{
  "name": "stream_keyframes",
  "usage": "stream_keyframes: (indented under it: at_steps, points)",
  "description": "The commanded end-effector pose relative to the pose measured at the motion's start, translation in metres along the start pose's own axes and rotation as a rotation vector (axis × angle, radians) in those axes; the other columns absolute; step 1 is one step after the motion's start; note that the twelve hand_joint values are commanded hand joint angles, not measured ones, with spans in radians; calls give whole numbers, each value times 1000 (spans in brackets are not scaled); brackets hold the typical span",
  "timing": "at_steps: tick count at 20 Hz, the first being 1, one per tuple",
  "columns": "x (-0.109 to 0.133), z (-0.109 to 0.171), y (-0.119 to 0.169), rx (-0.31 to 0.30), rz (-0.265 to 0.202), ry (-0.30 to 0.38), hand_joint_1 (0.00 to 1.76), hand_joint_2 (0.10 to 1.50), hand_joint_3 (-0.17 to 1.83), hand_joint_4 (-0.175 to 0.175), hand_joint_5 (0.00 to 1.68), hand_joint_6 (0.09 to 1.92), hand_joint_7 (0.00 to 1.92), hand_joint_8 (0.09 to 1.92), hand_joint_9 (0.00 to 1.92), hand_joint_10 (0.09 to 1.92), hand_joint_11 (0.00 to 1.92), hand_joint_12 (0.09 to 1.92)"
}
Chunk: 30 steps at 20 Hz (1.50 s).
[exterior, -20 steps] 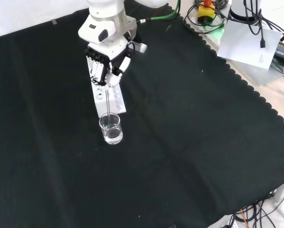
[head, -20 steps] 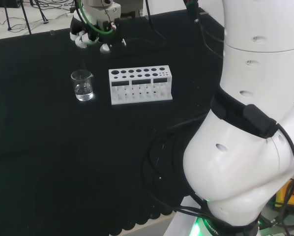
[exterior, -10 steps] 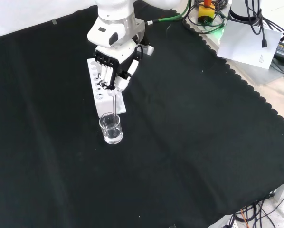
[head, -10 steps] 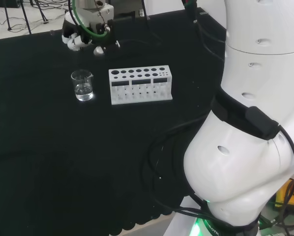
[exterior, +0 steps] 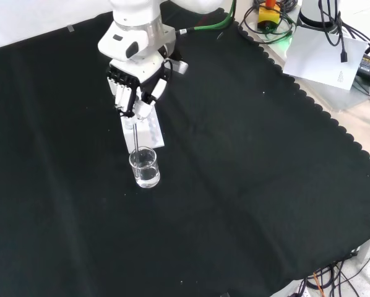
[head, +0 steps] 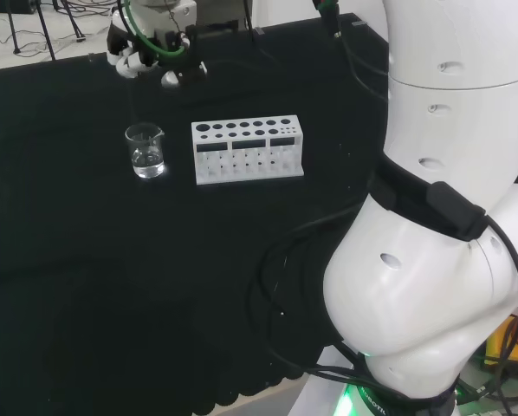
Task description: Stir in the beaker to the left of the white test tube rack with the glass rod.
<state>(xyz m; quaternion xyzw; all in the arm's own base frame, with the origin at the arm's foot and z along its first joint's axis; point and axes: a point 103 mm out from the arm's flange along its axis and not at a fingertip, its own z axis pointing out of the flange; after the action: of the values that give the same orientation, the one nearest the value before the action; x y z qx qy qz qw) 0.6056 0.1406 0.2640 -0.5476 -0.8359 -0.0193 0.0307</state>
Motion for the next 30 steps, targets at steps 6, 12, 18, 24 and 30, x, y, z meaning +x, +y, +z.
stream_keyframes:
  at_steps: [6, 12, 18, 24, 30]
  points:
    - [-2, -4, -24, 9, 16, -12, 1298, 1074, -5, -175, 1046, 594, 1124, 1076, 1521, 947, 1579, 836]
    - [19, -3, -25, 7, -10, -16, 1298, 1073, -4, -175, 1047, 593, 1124, 1075, 1521, 946, 1580, 836]
    - [16, 3, -3, 0, -15, -11, 1298, 1073, -3, -175, 1048, 591, 1125, 1075, 1521, 945, 1581, 835]
    - [-2, 10, 1, 10, 4, -9, 1298, 1072, -3, -175, 1048, 590, 1125, 1073, 1522, 944, 1582, 835]
    - [-4, -1, -14, -3, 6, -26, 1298, 1072, -2, -175, 1049, 589, 1125, 1074, 1523, 944, 1582, 835]
